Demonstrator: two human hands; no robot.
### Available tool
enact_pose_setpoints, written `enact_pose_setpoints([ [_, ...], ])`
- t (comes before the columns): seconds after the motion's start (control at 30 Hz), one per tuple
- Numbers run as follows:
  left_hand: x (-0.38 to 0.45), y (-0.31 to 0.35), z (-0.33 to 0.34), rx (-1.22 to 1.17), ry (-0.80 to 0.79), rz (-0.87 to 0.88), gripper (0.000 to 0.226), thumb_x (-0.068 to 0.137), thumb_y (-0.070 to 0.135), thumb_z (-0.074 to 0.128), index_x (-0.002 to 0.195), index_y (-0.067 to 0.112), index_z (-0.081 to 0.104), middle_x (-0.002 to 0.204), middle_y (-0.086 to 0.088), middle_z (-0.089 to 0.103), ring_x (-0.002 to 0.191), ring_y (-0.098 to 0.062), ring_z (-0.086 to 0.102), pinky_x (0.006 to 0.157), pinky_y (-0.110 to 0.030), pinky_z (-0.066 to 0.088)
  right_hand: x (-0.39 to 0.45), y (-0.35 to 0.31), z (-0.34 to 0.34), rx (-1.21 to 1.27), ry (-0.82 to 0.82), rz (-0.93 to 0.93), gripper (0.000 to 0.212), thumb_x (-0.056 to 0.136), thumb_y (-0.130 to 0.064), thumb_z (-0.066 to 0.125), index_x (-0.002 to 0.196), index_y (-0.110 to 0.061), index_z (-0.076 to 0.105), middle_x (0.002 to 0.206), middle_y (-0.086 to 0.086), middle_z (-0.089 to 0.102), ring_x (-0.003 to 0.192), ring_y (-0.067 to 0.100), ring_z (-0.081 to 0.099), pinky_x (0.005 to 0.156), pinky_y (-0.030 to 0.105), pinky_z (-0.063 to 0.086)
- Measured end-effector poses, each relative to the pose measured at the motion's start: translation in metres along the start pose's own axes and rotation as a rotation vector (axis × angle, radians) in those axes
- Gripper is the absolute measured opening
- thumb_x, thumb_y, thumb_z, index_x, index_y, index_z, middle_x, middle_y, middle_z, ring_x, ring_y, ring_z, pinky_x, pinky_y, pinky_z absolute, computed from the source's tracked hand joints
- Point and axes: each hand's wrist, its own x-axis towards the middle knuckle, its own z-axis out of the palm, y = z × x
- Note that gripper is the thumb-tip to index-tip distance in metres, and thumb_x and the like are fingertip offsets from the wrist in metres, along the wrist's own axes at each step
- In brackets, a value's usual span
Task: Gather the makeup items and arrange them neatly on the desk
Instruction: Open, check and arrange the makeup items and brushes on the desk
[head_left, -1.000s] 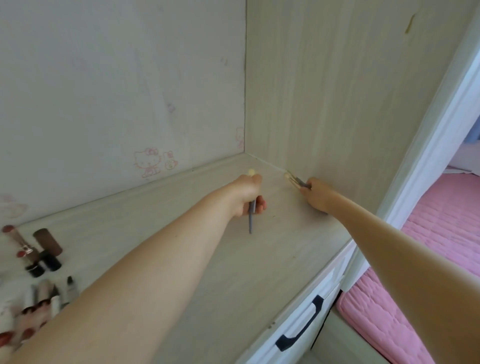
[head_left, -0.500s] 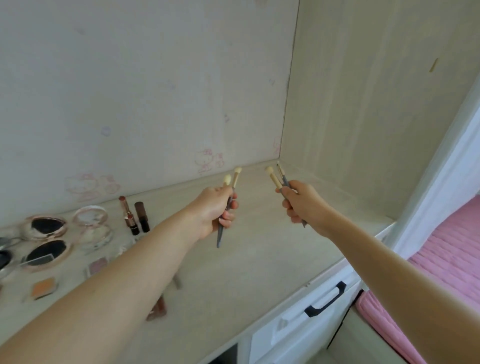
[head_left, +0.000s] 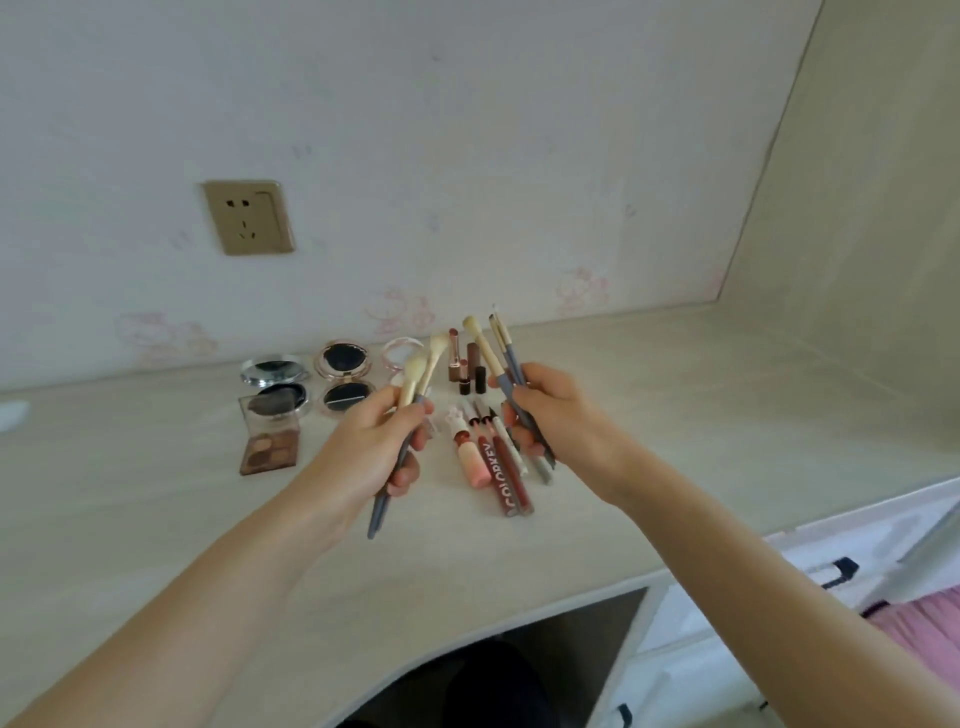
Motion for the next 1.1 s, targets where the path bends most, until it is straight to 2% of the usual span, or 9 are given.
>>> enact_pose_setpoints([
  [0.07,-0.011,-0.007,-0.021,0.089,0.040,0.042,0.015,0.099,0.016,0.045,0.101,0.008,0.058,0.071,-0.004,0.050,0.045,-0.015,0.041,0.040,-0.023,0.031,-0.003,0.001,0.026,0.047,-0.009,0.012,0.020,0.099,-0.009,0.037,0.090,-0.012,0.055,0.068,0.002,0.052,0.051,0.009,0.043,0.047,0.023,0.035],
  [0.2,-0.026,-0.025,-0.058,0.278,0.062,0.107,0.014,0.096,0.012,0.049,0.089,0.011,0.061,0.079,-0.010,0.057,0.049,-0.016,0.042,0.046,-0.023,0.032,-0.007,0.007,0.071,0.161,-0.020,0.037,0.023,0.100,-0.010,0.036,0.107,-0.010,0.058,0.074,0.005,0.055,0.060,0.013,0.048,0.052,0.026,0.039],
  [0.4,-0.042,-0.058,-0.097,0.805,0.097,0.253,0.008,0.093,0.023,0.054,0.087,0.026,0.059,0.072,0.005,0.057,0.062,-0.012,0.052,0.059,-0.027,0.041,-0.012,0.019,0.113,0.194,0.070,0.002,0.019,0.101,-0.012,0.039,0.106,-0.010,0.057,0.076,0.006,0.055,0.062,0.013,0.048,0.055,0.024,0.041],
  [0.47,-0.048,-0.065,-0.099,0.981,0.111,0.294,0.007,0.093,0.026,0.050,0.088,0.028,0.054,0.078,0.008,0.054,0.069,-0.014,0.053,0.063,-0.035,0.047,-0.011,0.026,0.120,0.166,0.102,-0.025,0.017,0.101,-0.010,0.038,0.103,-0.007,0.055,0.076,0.007,0.054,0.060,0.012,0.047,0.052,0.022,0.041],
  [0.53,-0.050,-0.070,-0.096,1.109,0.120,0.360,0.006,0.096,0.029,0.046,0.094,0.028,0.051,0.083,0.010,0.049,0.073,-0.014,0.050,0.062,-0.034,0.045,-0.010,0.034,0.124,0.143,0.149,-0.052,0.017,0.100,-0.008,0.037,0.097,-0.006,0.053,0.076,0.008,0.053,0.061,0.013,0.047,0.053,0.023,0.040],
  [0.63,-0.047,-0.079,-0.089,1.196,0.116,0.460,0.008,0.096,0.028,0.046,0.100,0.025,0.053,0.089,0.008,0.048,0.080,-0.015,0.052,0.056,-0.032,0.045,-0.007,0.048,0.125,0.088,0.250,-0.086,0.019,0.099,-0.007,0.036,0.088,-0.010,0.052,0.082,0.012,0.052,0.066,0.016,0.047,0.059,0.027,0.042],
  [0.77,-0.035,-0.092,-0.084,1.310,0.153,0.561,0.011,0.080,0.018,0.070,0.085,0.019,0.061,0.078,0.003,0.052,0.065,-0.021,0.055,0.041,-0.032,0.041,-0.007,0.063,0.125,0.039,0.308,-0.117,0.021,0.099,-0.008,0.037,0.082,-0.011,0.048,0.079,0.010,0.052,0.064,0.015,0.047,0.060,0.027,0.041],
  [1.0,-0.032,-0.102,-0.078,1.375,0.228,0.609,0.016,0.077,0.014,0.070,0.092,0.017,0.067,0.086,0.001,0.058,0.080,-0.025,0.056,0.064,-0.036,0.048,-0.009,0.063,0.121,0.212,0.308,-0.130,0.017,0.101,-0.007,0.036,0.107,-0.002,0.051,0.073,0.007,0.050,0.059,0.012,0.044,0.049,0.019,0.038],
  [1.1,-0.035,-0.100,-0.073,1.309,0.187,0.649,0.025,0.082,0.019,0.057,0.103,0.018,0.069,0.099,0.002,0.062,0.093,-0.023,0.059,0.076,-0.035,0.050,-0.009,0.064,0.121,0.221,0.303,-0.113,0.018,0.101,-0.008,0.037,0.108,-0.002,0.052,0.074,0.006,0.050,0.060,0.013,0.044,0.050,0.020,0.039],
])
